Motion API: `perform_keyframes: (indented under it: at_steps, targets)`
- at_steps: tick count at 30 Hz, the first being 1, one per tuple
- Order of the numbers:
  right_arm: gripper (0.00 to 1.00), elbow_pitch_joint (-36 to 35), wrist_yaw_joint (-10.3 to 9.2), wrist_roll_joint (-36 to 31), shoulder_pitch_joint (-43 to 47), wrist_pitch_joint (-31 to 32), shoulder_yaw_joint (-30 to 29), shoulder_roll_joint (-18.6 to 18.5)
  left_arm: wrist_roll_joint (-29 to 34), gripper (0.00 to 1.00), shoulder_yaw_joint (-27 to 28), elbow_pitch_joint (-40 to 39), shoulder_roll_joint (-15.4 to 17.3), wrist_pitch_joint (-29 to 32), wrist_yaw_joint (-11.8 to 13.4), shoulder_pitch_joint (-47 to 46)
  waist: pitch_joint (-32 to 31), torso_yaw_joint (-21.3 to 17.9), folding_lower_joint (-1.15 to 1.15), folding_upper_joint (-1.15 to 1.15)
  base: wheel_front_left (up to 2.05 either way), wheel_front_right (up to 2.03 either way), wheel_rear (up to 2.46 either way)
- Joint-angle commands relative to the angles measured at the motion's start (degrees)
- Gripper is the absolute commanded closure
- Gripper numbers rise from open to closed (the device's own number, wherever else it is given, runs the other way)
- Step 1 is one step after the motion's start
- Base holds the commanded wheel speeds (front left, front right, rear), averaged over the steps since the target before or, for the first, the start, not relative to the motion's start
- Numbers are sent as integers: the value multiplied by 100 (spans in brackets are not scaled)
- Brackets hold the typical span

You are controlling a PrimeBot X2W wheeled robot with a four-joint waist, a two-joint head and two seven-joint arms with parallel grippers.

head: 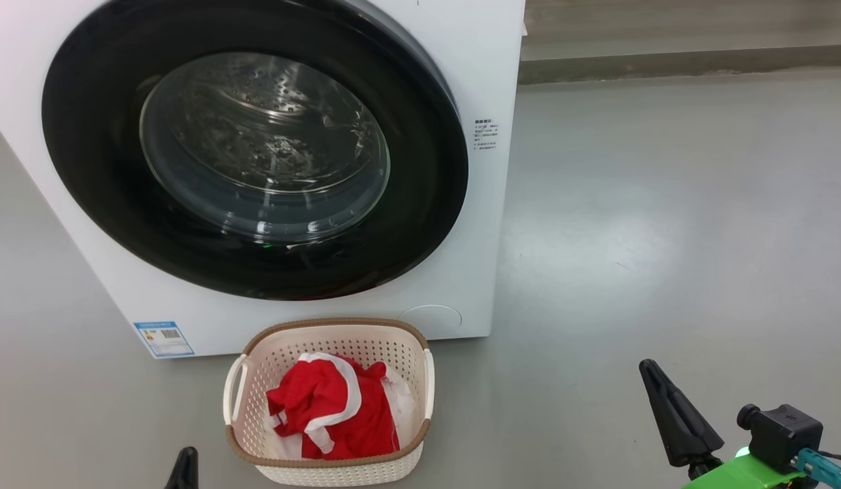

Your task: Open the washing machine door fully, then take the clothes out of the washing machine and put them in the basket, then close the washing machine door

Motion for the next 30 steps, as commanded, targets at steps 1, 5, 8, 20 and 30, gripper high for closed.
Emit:
perform_keyframes:
  at_steps: [1,5,8,20,30]
  targets:
    - [100,-116,-1,145,-218,31,-87,-69,-178,100,47,-101,20,43,-5,-218,5,2,0,0,0,0,0]
    - [100,-92,-1,381,-248,91,-125,-52,-434,100,53,-52,22,109,-7,-281,19,8,-1,0,0,0,0]
    - [100,-74,-1,556,-270,136,-154,-39,-624,100,57,-16,24,159,-8,-328,29,13,-1,0,0,0,0]
    - [100,-6,-2,1252,-357,319,-273,16,-1384,100,74,124,30,356,-11,-514,69,31,-1,0,0,0,0]
    - [100,46,-2,1774,-423,458,-365,59,-1954,100,87,230,34,505,-14,-653,99,44,-1,0,0,0,0]
